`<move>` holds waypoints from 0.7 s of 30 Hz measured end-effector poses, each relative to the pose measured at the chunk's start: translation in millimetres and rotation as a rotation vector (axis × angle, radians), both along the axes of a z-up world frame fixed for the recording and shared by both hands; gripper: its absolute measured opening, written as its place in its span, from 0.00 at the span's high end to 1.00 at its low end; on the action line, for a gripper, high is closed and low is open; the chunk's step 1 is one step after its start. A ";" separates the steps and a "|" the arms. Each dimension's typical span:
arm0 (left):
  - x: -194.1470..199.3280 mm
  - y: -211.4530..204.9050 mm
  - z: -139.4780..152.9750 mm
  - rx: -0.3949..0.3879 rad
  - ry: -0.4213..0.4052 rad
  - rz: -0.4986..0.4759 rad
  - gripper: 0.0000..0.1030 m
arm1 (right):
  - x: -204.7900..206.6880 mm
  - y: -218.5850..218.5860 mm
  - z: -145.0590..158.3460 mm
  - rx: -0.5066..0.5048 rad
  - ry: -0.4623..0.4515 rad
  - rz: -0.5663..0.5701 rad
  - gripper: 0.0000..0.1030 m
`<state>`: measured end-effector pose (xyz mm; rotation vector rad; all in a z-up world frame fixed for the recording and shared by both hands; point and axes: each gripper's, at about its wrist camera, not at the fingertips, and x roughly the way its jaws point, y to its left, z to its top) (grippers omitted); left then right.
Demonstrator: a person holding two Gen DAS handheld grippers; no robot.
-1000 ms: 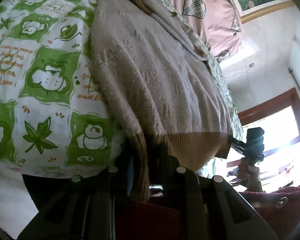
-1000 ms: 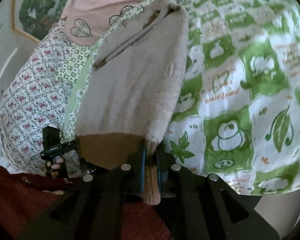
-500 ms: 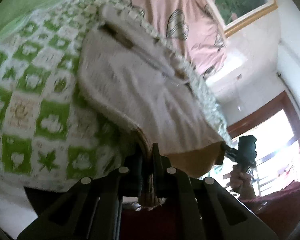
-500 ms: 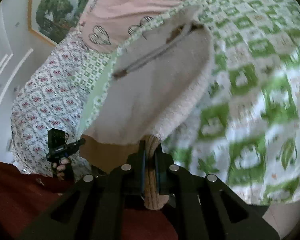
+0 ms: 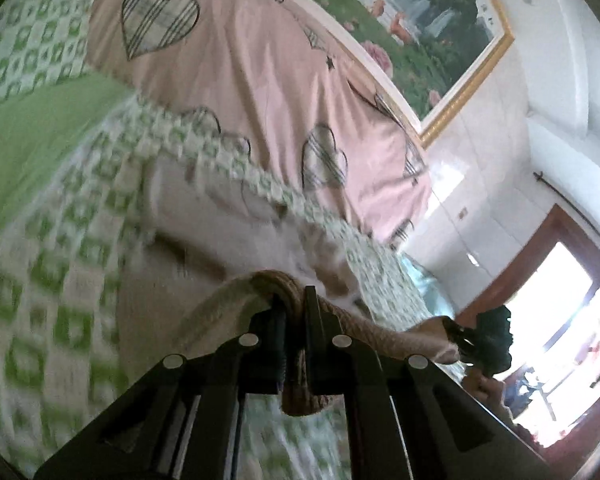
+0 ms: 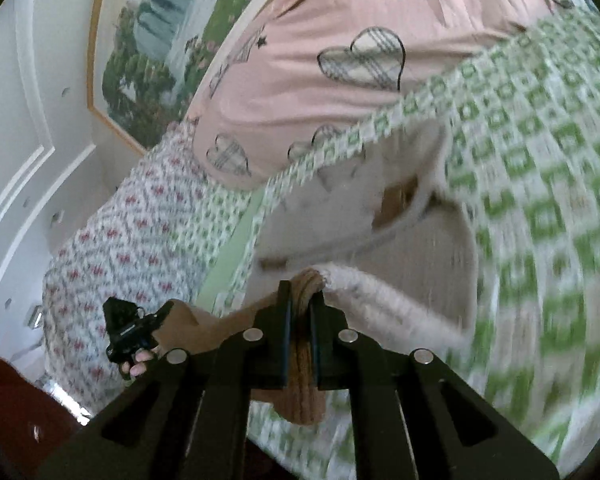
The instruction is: Fold small clothes
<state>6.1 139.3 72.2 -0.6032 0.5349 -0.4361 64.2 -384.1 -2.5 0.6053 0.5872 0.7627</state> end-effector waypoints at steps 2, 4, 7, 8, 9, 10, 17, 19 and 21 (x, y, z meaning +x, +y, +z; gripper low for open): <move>24.2 2.5 2.2 -0.002 -0.006 0.013 0.96 | 26.2 3.8 9.8 -0.016 -0.009 -0.028 0.92; 57.9 4.2 3.1 0.019 -0.007 0.033 0.96 | 50.2 6.1 15.2 -0.029 -0.005 -0.049 0.92; 98.2 9.0 -1.2 0.028 0.010 0.056 0.96 | 91.1 11.6 18.5 -0.062 0.012 -0.085 0.92; 116.5 11.4 -3.9 0.038 0.020 0.068 0.96 | 107.0 13.4 16.6 -0.068 0.024 -0.095 0.92; 126.5 13.6 -7.2 0.041 0.026 0.072 0.96 | 120.3 14.1 13.8 -0.068 0.034 -0.100 0.92; 136.1 14.9 -10.7 0.044 0.034 0.074 0.96 | 131.2 15.2 11.7 -0.074 0.041 -0.104 0.92; 209.2 14.2 -43.0 0.098 0.126 0.100 0.96 | 207.9 27.6 -16.7 -0.109 0.123 -0.144 0.92; 222.2 20.6 -51.9 0.080 0.147 0.121 0.96 | 222.1 29.6 -22.9 -0.118 0.138 -0.153 0.92; 235.3 26.0 -61.8 0.076 0.174 0.141 0.96 | 237.4 31.9 -29.4 -0.124 0.150 -0.159 0.92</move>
